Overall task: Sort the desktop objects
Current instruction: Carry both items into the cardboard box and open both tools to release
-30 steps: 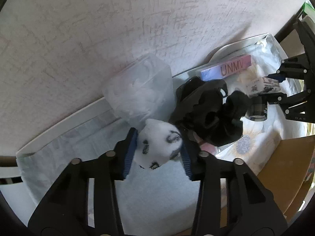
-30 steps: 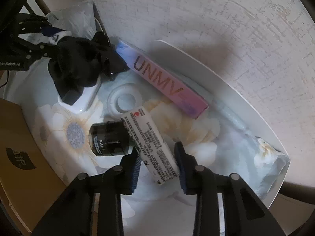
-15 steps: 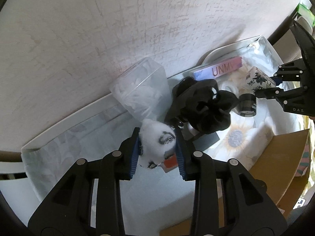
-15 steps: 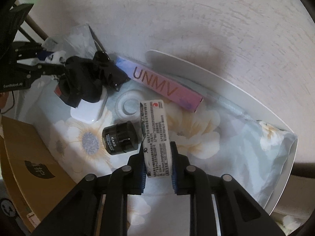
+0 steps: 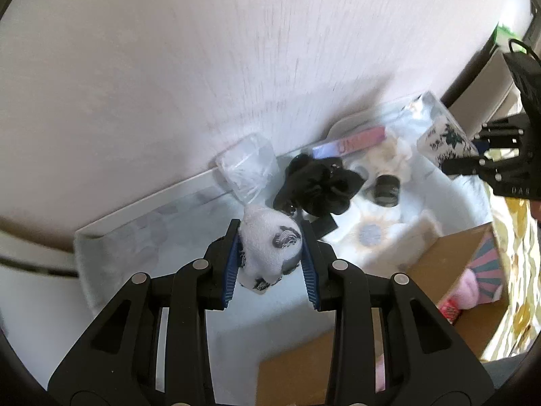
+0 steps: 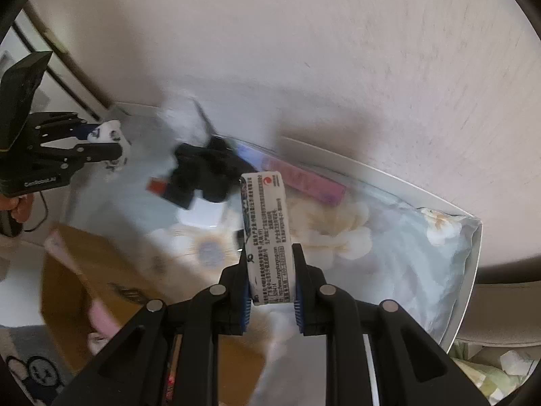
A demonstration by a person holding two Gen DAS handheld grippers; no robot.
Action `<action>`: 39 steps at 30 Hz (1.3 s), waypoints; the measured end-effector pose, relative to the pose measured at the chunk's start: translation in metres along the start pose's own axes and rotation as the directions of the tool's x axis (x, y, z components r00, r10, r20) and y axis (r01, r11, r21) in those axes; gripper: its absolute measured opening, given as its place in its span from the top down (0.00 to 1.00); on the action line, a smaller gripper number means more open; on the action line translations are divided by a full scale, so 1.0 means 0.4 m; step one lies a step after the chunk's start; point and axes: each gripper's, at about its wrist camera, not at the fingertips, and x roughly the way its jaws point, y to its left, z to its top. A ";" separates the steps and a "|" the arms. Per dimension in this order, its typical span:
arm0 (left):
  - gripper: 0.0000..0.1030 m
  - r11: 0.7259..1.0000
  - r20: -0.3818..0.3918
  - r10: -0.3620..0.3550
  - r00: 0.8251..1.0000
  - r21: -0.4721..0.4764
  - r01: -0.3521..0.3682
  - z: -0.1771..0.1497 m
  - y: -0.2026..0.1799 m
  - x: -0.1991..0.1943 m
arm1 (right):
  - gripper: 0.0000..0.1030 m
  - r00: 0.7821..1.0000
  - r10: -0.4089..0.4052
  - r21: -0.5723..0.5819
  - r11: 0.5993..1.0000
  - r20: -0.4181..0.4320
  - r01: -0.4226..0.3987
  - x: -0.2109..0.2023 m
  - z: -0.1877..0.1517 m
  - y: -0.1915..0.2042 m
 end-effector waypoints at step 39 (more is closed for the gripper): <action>0.71 0.996 0.017 0.025 1.000 -0.081 -0.024 -0.433 -0.361 -0.162 | 0.82 0.994 0.106 -0.221 0.969 -0.026 -0.109 -0.076 -0.390 0.305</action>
